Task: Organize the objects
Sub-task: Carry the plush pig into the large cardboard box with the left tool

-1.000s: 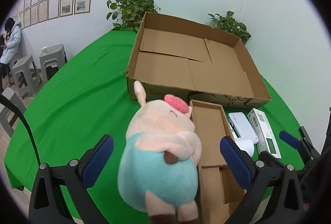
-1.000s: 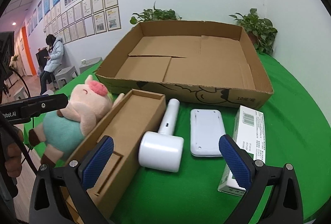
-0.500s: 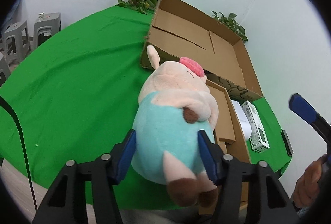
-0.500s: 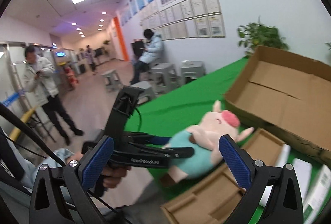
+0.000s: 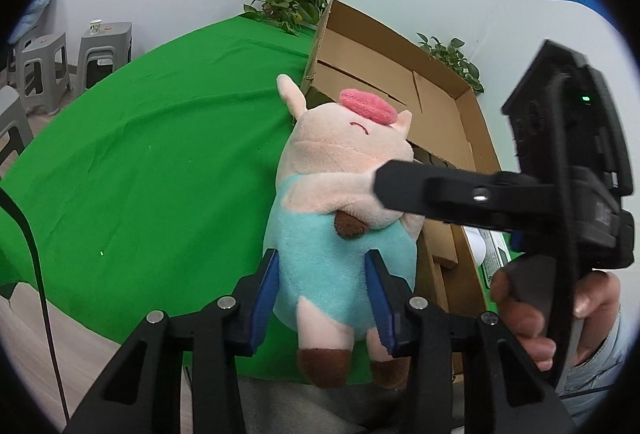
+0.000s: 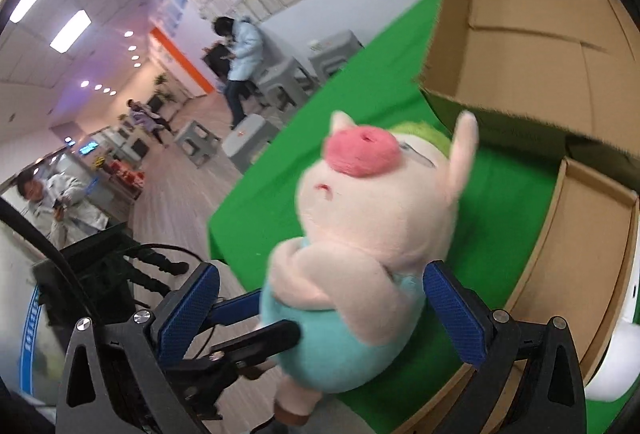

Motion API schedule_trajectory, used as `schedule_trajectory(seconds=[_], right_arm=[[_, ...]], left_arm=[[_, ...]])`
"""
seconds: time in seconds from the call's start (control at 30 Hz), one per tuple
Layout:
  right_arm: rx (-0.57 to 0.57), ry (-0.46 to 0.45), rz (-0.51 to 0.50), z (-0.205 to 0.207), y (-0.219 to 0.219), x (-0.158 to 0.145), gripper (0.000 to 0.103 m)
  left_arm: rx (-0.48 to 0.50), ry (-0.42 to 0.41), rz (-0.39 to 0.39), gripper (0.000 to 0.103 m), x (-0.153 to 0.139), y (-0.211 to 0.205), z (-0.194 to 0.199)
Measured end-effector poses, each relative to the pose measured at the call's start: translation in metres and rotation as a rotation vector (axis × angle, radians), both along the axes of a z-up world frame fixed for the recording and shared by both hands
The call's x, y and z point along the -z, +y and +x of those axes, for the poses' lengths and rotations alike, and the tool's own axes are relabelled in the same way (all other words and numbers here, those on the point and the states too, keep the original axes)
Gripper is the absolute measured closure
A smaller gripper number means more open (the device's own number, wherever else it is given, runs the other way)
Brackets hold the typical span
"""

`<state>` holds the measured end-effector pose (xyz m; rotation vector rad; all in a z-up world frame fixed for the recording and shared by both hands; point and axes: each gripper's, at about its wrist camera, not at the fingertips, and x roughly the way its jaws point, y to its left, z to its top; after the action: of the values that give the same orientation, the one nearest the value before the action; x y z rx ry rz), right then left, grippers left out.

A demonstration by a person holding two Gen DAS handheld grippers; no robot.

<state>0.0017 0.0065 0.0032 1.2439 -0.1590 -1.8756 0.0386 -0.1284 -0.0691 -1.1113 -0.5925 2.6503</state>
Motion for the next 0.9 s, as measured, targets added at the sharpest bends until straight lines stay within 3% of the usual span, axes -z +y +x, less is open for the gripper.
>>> schedule_trajectory(seconds=[0.2,0.23,0.3,0.57,0.7,0.9], right_arm=[[0.042,-0.032,0.027,-0.018,-0.006,0.018,0.001],[0.046,-0.028,0.040,-0.020,-0.008,0.021,0.003],[0.076,0.001,0.092,-0.024,-0.012,0.028,0.020],[0.110,0.042,0.069,-0.019,-0.014,0.039,0.036],[0.158,0.153,0.015,-0.012,0.003,0.003,0.039],[0.254,0.436,-0.086,-0.024,0.032,-0.108,0.040]], left_arm=[[0.013,0.007,-0.004,0.067,0.001,0.001,-0.003],[0.017,0.009,-0.005,0.068,0.000,0.001,-0.003],[0.029,0.017,-0.025,0.070,-0.002,0.004,-0.002],[0.047,0.039,-0.084,0.073,-0.013,0.011,-0.008],[0.075,0.133,-0.128,0.074,-0.040,0.023,-0.012],[0.140,0.413,-0.192,0.074,-0.124,0.042,-0.042]])
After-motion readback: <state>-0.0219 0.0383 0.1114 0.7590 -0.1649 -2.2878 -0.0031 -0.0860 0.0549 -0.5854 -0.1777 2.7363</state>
